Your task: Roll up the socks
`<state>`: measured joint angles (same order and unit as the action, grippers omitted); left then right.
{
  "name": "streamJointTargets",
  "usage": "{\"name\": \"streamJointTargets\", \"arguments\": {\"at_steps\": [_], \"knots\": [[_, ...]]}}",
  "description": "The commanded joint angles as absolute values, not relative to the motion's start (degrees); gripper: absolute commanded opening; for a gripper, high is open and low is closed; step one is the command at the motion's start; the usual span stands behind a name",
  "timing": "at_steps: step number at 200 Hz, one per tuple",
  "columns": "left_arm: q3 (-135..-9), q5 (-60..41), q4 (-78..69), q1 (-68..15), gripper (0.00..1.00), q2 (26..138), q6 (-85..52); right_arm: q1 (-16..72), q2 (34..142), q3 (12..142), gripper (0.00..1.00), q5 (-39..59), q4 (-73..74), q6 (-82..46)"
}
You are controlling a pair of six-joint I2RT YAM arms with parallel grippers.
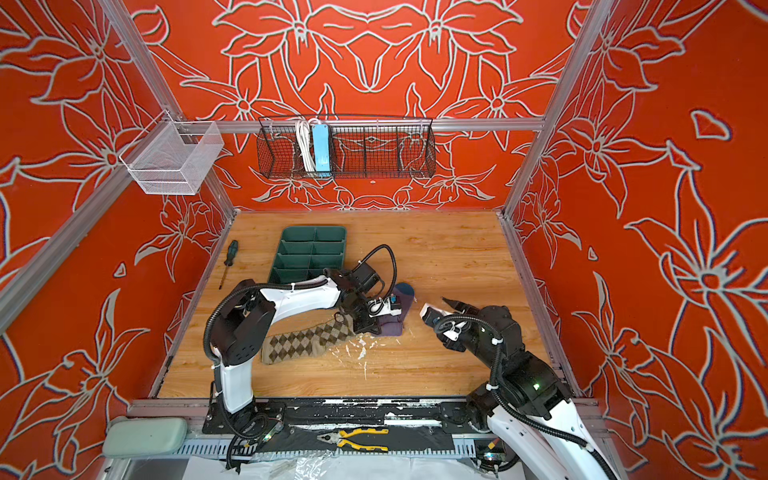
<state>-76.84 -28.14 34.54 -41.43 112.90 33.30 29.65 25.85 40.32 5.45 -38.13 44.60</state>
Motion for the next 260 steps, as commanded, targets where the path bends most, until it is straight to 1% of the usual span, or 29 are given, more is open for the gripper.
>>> {"name": "streamJointTargets", "arguments": {"at_steps": [1, 12, 23, 37, 49, 72, 95, 114, 126, 141, 159, 176, 180, 198, 209, 242, 260], "knots": [[-80.2, -32.7, 43.3, -39.7, 0.00, 116.5, 29.6, 31.5, 30.1, 38.4, 0.53, 10.7, -46.8, 51.1], [-81.4, -33.0, 43.9, -39.3, 0.00, 117.4, 28.5, 34.8, 32.7, 37.5, 0.53, 8.4, -45.0, 50.3], [-82.1, -32.9, 44.0, -39.2, 0.00, 117.9, 27.8, 40.1, 35.0, 35.8, 0.53, 3.2, -40.8, 49.7], [-82.9, -33.1, 44.1, -39.2, 0.00, 118.4, 27.3, 46.7, 38.7, 32.8, 0.54, -3.0, -33.4, 51.0], [-83.5, -33.5, 44.5, -39.2, 0.00, 118.8, 27.4, 49.6, 42.9, 30.6, 0.54, -5.9, -26.2, 51.7], [-85.0, -33.6, 45.8, -39.2, 0.00, 119.8, 27.7, 51.5, 52.7, 28.6, 0.54, -7.7, -13.4, 51.9], [-85.9, -33.5, 47.0, -39.2, 0.00, 120.3, 28.2, 51.7, 61.8, 28.7, 0.54, -9.3, -4.3, 52.6], [-86.2, -33.5, 47.1, -39.2, 0.00, 120.4, 28.1, 51.7, 68.5, 30.4, 0.53, -9.7, -1.9, 52.6], [-86.3, -33.4, 47.0, -39.2, 0.00, 120.4, 28.0, 51.7, 72.5, 31.4, 0.50, -10.1, -1.2, 53.1], [-86.5, -33.7, 47.1, -39.2, 0.00, 120.3, 27.9, 51.7, 76.0, 31.9, 0.49, -11.0, -0.3, 52.9], [-86.4, -33.8, 47.0, -39.2, 0.00, 120.1, 28.0, 51.7, 79.5, 32.6, 0.43, -12.8, -0.1, 52.0], [-86.4, -34.0, 47.2, -39.2, 0.00, 119.8, 28.1, 51.7, 81.7, 33.4, 0.34, -14.2, -1.2, 50.7], [-86.4, -34.0, 47.2, -39.2, 0.00, 119.7, 28.2, 51.7, 82.1, 33.6, 0.31, -14.2, -1.7, 50.3], [-86.1, -33.9, 46.9, -39.2, 0.03, 118.8, 28.4, 51.7, 83.0, 34.5, 0.09, -13.8, -4.6, 48.3], [-85.4, -33.5, 46.1, -39.2, 0.06, 117.7, 28.1, 51.7, 83.1, 34.7, 0.00, -13.4, -6.0, 47.5], [-80.2, -31.0, 38.9, -39.2, 0.22, 110.5, 25.2, 51.5, 82.4, 34.8, 0.00, -11.3, -9.8, 45.2], [-75.6, -28.5, 33.4, -39.0, 0.30, 104.7, 23.4, 50.8, 81.7, 35.4, 0.00, -8.0, -13.1, 43.9]]}}
